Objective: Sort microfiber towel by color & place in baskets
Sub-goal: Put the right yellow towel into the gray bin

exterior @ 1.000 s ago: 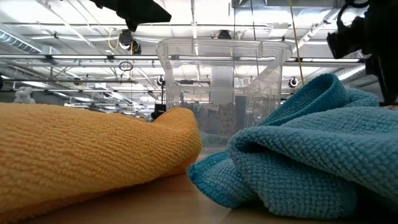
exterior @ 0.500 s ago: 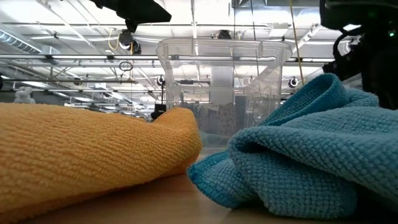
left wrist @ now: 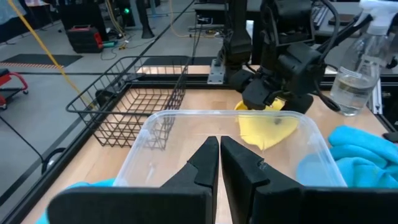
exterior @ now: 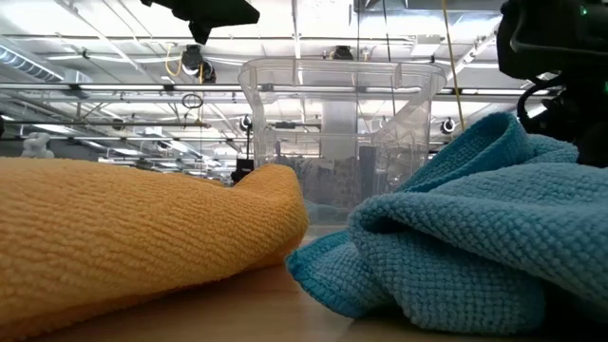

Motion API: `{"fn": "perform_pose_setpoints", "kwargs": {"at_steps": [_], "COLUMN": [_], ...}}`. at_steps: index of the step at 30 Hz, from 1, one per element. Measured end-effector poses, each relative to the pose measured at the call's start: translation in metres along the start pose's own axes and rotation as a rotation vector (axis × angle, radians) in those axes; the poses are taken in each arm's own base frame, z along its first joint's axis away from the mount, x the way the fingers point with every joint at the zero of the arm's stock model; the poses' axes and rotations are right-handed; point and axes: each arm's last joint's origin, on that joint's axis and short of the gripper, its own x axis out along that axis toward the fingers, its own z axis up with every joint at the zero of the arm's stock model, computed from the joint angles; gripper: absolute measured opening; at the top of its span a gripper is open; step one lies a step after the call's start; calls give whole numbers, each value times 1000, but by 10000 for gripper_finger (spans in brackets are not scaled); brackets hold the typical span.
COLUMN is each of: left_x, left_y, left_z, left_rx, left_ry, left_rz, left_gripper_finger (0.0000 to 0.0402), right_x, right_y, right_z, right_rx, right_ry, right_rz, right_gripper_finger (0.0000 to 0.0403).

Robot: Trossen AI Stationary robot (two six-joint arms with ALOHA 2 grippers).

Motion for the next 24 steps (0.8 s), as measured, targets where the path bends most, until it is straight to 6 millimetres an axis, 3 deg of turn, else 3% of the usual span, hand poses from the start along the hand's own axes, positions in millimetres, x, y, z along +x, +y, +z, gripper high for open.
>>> {"fn": "perform_pose_setpoints", "kwargs": {"at_steps": [4,8,20,24], "left_x": [0,-1,-1,-2], "left_y": [-2,-4,-6,-10], "left_z": [0,0,0,0], "left_rx": [2,4,-19,-14], "left_ry": [-1,-2,1,0], "left_rz": [-9,-16,-25,-43], "left_gripper_finger": [25,25,25,25], "right_x": [0,1,2,1], "right_y": [2,5,11,14], "right_z": [-1,-2,-10,-13], "right_rx": [12,19,15,-4], "right_ry": [-13,-21,-42,-47], "right_rz": [14,29,34,41], "right_gripper_finger": [374,336,88,22]}}
